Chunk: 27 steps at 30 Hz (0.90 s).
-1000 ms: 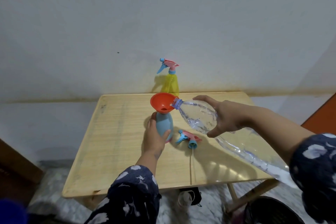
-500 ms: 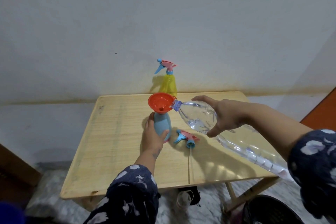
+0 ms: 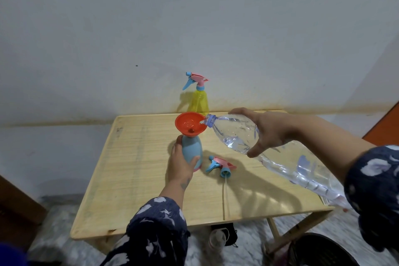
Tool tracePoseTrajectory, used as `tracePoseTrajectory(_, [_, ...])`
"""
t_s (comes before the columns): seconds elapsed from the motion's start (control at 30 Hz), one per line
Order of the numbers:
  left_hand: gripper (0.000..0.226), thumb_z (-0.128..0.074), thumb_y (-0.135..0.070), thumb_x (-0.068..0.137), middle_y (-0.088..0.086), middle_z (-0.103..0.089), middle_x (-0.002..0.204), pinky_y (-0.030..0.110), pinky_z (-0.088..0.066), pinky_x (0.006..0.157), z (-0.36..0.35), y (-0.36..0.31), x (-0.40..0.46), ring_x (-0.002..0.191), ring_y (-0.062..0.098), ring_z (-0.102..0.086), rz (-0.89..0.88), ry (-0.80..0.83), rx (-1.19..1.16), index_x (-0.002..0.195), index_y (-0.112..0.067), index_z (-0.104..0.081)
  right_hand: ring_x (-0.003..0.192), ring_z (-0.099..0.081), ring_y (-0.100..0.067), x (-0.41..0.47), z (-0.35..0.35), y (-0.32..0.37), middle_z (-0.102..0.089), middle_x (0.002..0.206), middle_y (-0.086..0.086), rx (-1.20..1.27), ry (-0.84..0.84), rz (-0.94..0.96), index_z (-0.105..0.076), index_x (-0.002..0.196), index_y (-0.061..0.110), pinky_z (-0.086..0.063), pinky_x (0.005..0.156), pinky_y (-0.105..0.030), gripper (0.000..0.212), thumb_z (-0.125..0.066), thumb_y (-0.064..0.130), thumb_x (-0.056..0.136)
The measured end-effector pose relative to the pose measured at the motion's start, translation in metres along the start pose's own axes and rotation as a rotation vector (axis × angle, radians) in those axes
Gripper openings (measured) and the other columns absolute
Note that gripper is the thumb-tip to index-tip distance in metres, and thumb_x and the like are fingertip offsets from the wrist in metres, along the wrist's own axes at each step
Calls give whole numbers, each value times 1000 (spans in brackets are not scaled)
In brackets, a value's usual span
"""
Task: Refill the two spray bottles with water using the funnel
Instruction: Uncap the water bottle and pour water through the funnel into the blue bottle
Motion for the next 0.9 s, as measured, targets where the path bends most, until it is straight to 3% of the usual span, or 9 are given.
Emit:
tracePoseTrajectory(0.13, [77, -74, -21, 83, -1, -45, 137, 45, -47, 100, 0, 0, 0, 121, 23, -50, 1, 7, -11, 147, -21, -32, 86, -65, -27, 2, 2, 0, -62, 101, 0, 8, 16, 7, -11, 133, 57, -53, 78, -37, 104, -83, 42, 58])
tracePoseTrajectory(0.27, [79, -74, -20, 83, -1, -44, 138, 46, -47, 100, 0, 0, 0, 121, 24, -50, 0, 15, -18, 148, -23, -30, 84, -66, -28, 2, 4, 2, -60, 90, 6, 32, 21, 18, -13, 131, 57, -55, 75, -37, 103, -83, 40, 58])
tracePoseTrajectory(0.4, [80, -73, -20, 84, -1, -44, 139, 44, -47, 99, 1, 0, 0, 121, 23, -50, -6, 11, -3, 149, -24, -28, 86, -66, -28, 2, 5, 4, -63, 98, -1, 23, 18, 23, -13, 129, 58, -55, 72, -36, 102, -83, 40, 57])
tracePoseTrajectory(0.7, [77, -74, -22, 83, 0, -45, 137, 46, -48, 99, 1, 0, 0, 120, 24, -51, -1, 11, 3, 147, -21, -31, 81, -69, -32, 3, 7, 5, -62, 81, -3, 18, 18, -5, -11, 131, 57, -56, 71, -37, 103, -83, 39, 60])
tracePoseTrajectory(0.9, [78, -75, -21, 82, -2, -43, 138, 47, -48, 99, 0, 0, 0, 121, 23, -50, 7, 12, -5, 147, -22, -31, 82, -68, -31, 4, 6, 4, -64, 89, -5, 25, 27, -15, -10, 131, 58, -56, 68, -35, 105, -83, 41, 58])
Point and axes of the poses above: each hand's wrist, its own x-axis towards the middle knuckle, its own z-axis out of the back of the hand, y = z × x, the point moved 3 cm from there along x, towards the middle knuckle
